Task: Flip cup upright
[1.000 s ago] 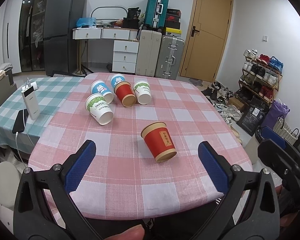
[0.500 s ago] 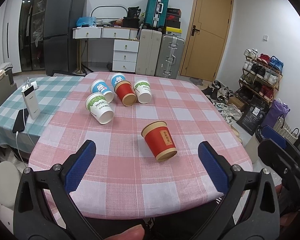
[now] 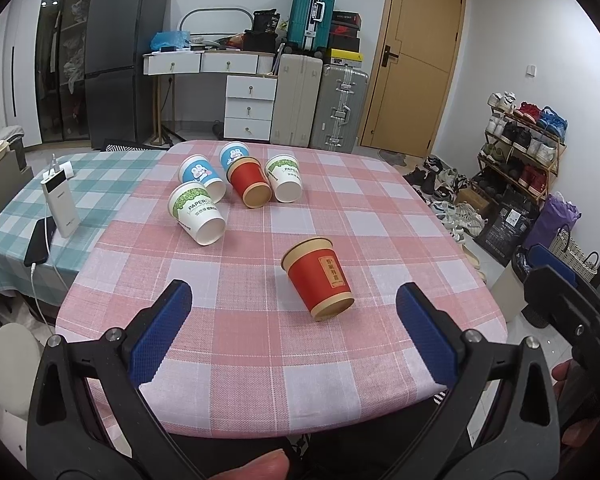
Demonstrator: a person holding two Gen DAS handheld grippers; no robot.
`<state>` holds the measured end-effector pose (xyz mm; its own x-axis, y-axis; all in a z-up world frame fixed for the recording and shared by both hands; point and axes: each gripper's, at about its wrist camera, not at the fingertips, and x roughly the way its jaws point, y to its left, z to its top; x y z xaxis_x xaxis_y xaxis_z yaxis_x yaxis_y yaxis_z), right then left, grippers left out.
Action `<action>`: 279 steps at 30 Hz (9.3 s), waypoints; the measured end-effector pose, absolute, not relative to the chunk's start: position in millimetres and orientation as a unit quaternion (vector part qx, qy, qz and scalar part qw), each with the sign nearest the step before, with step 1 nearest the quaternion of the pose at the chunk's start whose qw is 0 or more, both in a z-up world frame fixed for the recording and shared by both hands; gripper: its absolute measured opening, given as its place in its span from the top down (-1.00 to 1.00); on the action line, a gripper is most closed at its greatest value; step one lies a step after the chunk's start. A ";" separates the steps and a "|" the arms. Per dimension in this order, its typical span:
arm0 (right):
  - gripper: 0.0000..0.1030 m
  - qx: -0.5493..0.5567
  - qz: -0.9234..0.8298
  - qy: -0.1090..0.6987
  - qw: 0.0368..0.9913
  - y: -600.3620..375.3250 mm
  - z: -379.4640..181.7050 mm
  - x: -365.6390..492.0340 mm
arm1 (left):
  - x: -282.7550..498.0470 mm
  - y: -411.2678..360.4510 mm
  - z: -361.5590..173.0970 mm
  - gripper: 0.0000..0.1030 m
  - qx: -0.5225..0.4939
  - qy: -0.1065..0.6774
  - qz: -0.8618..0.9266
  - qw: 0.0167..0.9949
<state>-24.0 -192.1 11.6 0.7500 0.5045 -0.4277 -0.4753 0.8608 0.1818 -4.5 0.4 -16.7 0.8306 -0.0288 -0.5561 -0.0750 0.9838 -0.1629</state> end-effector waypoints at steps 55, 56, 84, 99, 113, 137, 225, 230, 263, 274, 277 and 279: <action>-1.00 0.156 0.310 0.348 0.871 -232.7 -105.9 191.9 | 250.9 -20.5 -159.3 -0.20 -0.126 0.540 -0.098 0.826; -1.00 0.156 0.310 0.348 0.871 -232.7 -105.9 190.5 | 253.3 -21.6 -157.2 -0.20 -0.125 0.540 -0.099 0.826; -1.00 0.114 0.297 0.308 0.897 -195.6 -15.4 103.9 | 104.9 50.9 18.5 -0.20 -0.125 0.445 -0.115 0.879; -1.00 0.055 0.308 0.348 0.884 -156.5 -24.8 88.6 | 81.0 67.3 -37.8 -0.21 -0.154 0.473 -0.101 0.862; -1.00 0.059 0.405 0.409 0.815 -150.7 -81.8 163.3 | 102.8 47.4 -127.4 -0.21 -0.139 0.529 -0.029 0.837; -1.00 0.014 0.300 0.455 0.838 -108.0 -69.8 132.8 | 118.2 93.4 -98.1 -0.97 -0.159 0.480 -0.142 0.851; -0.24 0.064 0.275 0.349 0.893 -170.8 -61.8 184.2 | 140.9 82.2 -92.6 -0.98 -0.114 0.409 0.001 0.905; -0.24 0.006 0.261 0.347 0.901 -163.5 -85.0 183.7 | 156.7 67.7 -99.7 -0.98 -0.086 0.408 0.022 0.909; -0.24 -0.085 0.310 0.338 0.884 -149.8 -112.5 161.6 | 184.6 53.7 -116.4 -0.98 -0.064 0.432 0.049 0.898; -0.27 -0.112 0.306 0.331 0.885 -148.9 -114.8 145.6 | 165.6 63.7 -105.3 -0.98 -0.076 0.425 0.058 0.900; -0.27 -0.117 0.306 0.330 0.885 -148.7 -115.6 143.3 | 159.2 64.3 -101.5 -0.98 -0.081 0.421 0.053 0.902; -0.29 -0.118 0.305 0.332 0.885 -148.4 -115.7 143.3 | 156.1 63.2 -99.2 -0.98 -0.082 0.420 0.052 0.902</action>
